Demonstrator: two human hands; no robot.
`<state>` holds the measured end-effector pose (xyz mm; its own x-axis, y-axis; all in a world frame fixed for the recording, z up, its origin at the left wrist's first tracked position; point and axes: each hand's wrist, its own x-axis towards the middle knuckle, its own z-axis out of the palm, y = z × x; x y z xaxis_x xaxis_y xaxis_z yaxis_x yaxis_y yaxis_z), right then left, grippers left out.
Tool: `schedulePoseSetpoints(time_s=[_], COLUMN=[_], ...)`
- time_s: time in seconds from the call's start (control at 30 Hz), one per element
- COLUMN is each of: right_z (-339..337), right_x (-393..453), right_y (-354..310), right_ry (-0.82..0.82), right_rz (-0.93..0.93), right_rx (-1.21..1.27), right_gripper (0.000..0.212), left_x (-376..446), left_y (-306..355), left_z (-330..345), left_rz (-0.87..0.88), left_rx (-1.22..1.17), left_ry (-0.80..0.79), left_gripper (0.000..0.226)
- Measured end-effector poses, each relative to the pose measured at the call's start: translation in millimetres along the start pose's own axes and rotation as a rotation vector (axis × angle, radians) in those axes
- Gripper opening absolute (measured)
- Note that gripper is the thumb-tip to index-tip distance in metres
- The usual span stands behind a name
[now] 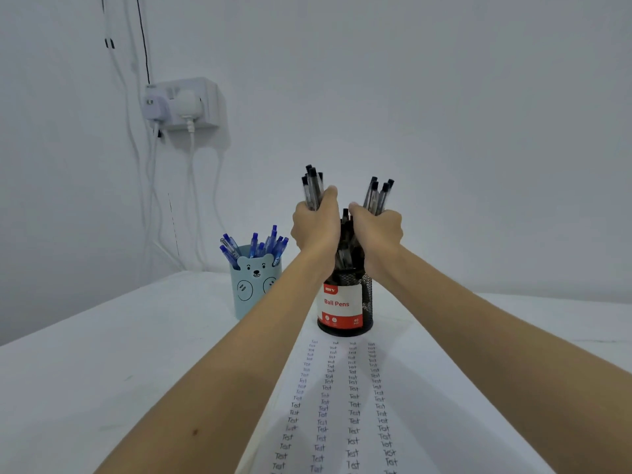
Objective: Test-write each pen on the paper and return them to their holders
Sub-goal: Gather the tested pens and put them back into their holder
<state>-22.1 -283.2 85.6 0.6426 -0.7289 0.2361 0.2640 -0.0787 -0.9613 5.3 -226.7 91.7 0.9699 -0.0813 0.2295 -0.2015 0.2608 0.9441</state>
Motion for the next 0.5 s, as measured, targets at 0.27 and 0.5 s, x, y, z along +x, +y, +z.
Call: schedulePoseSetpoints(time_s=[0.27,0.5], right_z=[0.9,-6.2], right_x=[5.5,2.3], right_y=[-8.7,-17.0], right_ry=[-0.02,-0.086], right_rz=[0.041,-0.04], right_rx=[-0.043,0.053], right_gripper=[0.012,0.034], left_x=[0.4,-7.1], left_y=[5.9,-0.1], left_z=[-8.8,-7.4], left_rz=[0.064,0.113], left_rx=[0.043,-0.098], left_ry=[0.013,-0.052], left_gripper=[0.004,0.051])
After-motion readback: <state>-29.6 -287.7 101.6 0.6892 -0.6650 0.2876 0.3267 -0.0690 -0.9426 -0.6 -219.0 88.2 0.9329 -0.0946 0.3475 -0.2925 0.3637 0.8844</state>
